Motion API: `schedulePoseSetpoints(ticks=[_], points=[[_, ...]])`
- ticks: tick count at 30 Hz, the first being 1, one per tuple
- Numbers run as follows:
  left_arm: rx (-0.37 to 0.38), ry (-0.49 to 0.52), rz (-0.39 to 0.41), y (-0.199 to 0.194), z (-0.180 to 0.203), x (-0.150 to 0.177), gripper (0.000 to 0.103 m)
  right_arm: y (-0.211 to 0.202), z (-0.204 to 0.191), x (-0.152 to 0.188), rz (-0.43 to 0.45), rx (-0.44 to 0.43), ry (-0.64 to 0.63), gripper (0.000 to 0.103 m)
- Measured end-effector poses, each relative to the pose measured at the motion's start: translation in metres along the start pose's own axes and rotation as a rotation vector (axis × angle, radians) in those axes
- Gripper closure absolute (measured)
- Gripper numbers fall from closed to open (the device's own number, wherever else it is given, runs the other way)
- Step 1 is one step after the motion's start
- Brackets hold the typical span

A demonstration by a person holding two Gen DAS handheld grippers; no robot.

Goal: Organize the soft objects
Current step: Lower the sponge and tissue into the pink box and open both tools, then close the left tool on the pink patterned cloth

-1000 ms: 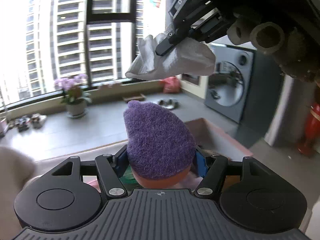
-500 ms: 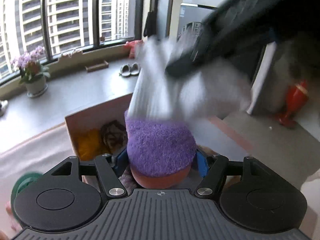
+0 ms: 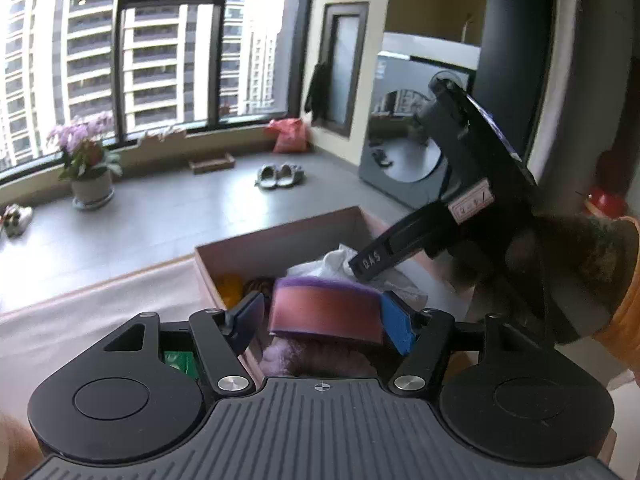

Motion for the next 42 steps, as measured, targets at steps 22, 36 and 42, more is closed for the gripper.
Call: schedulePoseSetpoints(ticks=[22, 36, 42], points=[[-0.004, 0.077, 0.013, -0.007, 0.004, 0.025, 0.033, -0.032, -0.010, 0.013, 0.032, -0.091, -0.042, 0.064], [-0.252, -0.233, -0.032, -0.068, -0.060, 0.128, 0.034, -0.059, -0.020, 0.042, 0.185, 0.022, -0.071, 0.064], [-0.308, -0.176, 0.037, -0.055, -0.061, 0.113, 0.034, -0.100, -0.041, 0.076, 0.331, 0.041, -0.180, 0.061]])
Point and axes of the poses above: each gripper's, at about its wrist camera, not at the fingertips, and y roughly the way its jaws point, z to its right, x to its underside, the point moved 2 cm from there along y, roughly the way its jaws point, and after that the axes turned 8 degrees about x, right-handed, at the moved point
